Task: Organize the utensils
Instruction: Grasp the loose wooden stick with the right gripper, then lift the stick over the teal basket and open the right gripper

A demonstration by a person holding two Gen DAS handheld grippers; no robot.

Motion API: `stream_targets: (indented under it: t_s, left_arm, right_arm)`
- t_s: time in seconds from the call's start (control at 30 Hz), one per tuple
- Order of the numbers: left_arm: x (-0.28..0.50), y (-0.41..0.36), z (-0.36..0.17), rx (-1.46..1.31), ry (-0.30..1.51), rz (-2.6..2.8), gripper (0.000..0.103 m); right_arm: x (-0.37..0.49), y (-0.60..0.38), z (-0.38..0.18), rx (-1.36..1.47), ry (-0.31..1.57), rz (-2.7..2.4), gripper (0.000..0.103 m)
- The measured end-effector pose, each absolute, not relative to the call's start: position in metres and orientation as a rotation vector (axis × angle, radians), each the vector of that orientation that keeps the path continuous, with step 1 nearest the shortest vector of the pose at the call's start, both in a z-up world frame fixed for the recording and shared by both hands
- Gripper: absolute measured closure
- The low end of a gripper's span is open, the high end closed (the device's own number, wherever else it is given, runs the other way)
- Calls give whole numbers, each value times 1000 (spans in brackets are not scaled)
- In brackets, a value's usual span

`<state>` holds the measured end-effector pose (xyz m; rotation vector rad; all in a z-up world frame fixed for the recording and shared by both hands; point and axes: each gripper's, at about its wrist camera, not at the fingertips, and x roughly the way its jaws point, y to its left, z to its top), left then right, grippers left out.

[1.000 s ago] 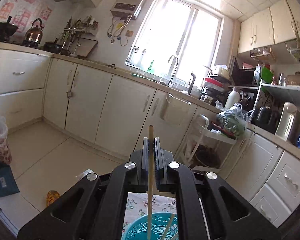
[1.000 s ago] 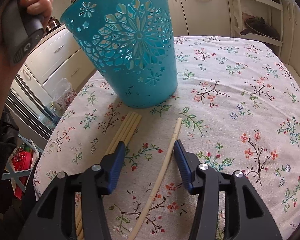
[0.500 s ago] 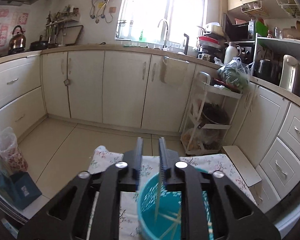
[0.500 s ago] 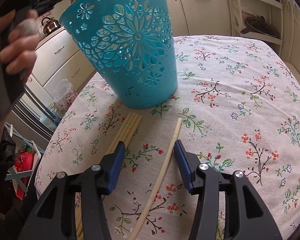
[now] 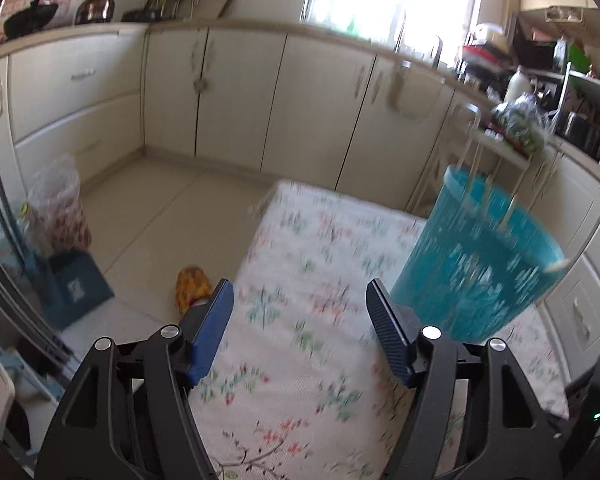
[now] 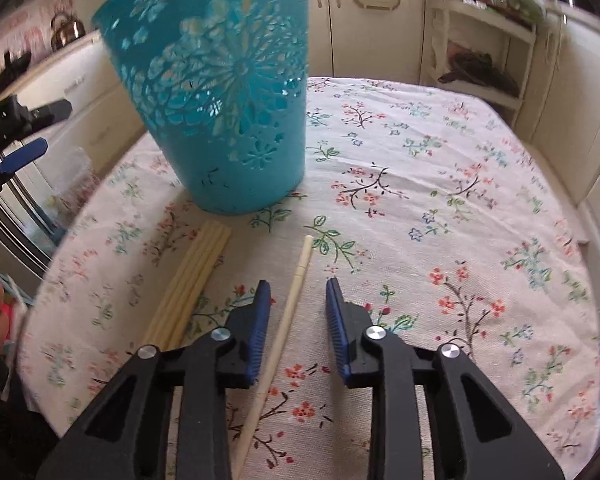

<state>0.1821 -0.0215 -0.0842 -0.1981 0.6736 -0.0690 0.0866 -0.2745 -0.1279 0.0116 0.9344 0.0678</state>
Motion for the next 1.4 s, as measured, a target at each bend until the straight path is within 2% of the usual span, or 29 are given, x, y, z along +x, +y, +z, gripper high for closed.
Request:
stream_targets:
  t_s: [0.13, 0.17, 0.23, 0.27, 0.57, 0.93, 1.17, 1.4]
  left_arm:
    - [183, -29, -108, -171, 745, -83, 38]
    - [183, -30, -112, -163, 753, -83, 37]
    - [183, -34, -115, -149, 764, -85, 37]
    - [182, -36, -118, -144, 771, -85, 37]
    - [184, -37, -130, -141, 816, -97, 35]
    - [188, -38, -132, -138, 830, -101, 34]
    - [189, -41, -134, -134, 842, -108, 33]
    - [190, -42, -136, -139, 851, -120, 33]
  right_arm:
    - [81, -258, -127, -141, 915, 24, 77]
    - [80, -257, -127, -149, 919, 28, 85]
    - [81, -260, -125, -118, 947, 68, 95]
    - [82, -261, -124, -100, 959, 79, 96]
    - [74, -309, -128, 400, 966, 197, 97]
    - [59, -317, -97, 607, 834, 313, 97]
    - [66, -321, -40, 629, 659, 349, 97]
    - [109, -309, 53, 581, 359, 366, 97]
